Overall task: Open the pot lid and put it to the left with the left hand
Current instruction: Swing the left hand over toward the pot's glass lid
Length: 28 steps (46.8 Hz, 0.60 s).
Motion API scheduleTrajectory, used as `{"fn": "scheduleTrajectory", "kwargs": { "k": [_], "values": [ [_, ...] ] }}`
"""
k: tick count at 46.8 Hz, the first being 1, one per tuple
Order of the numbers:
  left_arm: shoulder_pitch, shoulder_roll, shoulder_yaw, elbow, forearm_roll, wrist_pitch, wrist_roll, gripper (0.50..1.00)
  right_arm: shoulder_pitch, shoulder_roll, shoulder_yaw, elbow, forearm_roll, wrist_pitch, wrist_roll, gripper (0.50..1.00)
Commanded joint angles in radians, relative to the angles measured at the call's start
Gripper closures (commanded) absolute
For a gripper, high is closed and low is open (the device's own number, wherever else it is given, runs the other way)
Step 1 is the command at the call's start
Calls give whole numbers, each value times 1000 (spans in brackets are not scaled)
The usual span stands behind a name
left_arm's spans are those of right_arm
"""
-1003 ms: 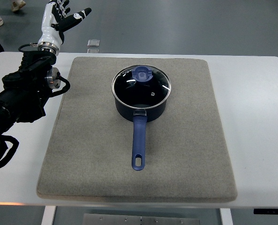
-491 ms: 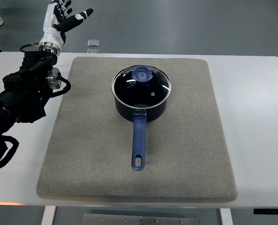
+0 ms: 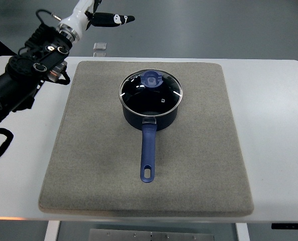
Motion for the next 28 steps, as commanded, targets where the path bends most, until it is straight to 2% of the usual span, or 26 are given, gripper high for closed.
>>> {"fn": "scheduleTrajectory", "kwargs": {
  "k": [1, 7, 11, 17, 28],
  "values": [
    [-52, 55, 15, -84, 145, -99, 0, 512, 0, 0, 1, 0, 0, 1, 0, 583],
    [-167, 130, 48, -177, 239, -251, 0, 514, 0, 0, 1, 0, 0, 0, 0, 583],
    [-243, 137, 106, -199, 260, -308, 0, 514, 0, 0, -1, 0, 0, 1, 0, 583],
    [-334, 137, 244, -204, 291, -315, 0, 514, 0, 0, -1, 0, 0, 0, 0, 583],
    [-403, 121, 406, -216, 406, -320, 0, 516, 0, 0, -1, 0, 0, 0, 0, 583]
  ]
}}
